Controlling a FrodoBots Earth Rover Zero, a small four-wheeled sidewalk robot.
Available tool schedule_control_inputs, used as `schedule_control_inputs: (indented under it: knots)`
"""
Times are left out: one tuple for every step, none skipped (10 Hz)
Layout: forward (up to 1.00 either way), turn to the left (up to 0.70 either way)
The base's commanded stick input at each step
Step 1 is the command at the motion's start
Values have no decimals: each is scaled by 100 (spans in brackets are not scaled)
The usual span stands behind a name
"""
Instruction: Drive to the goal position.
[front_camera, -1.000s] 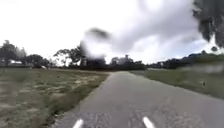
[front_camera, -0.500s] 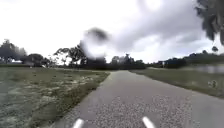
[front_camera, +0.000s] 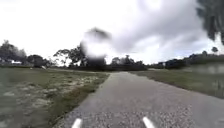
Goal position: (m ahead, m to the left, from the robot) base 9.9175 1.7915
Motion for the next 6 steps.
schedule_control_inputs:
  knots:
    - [70,0]
    - [70,0]
    - [70,0]
    - [70,0]
    - [70,0]
    - [70,0]
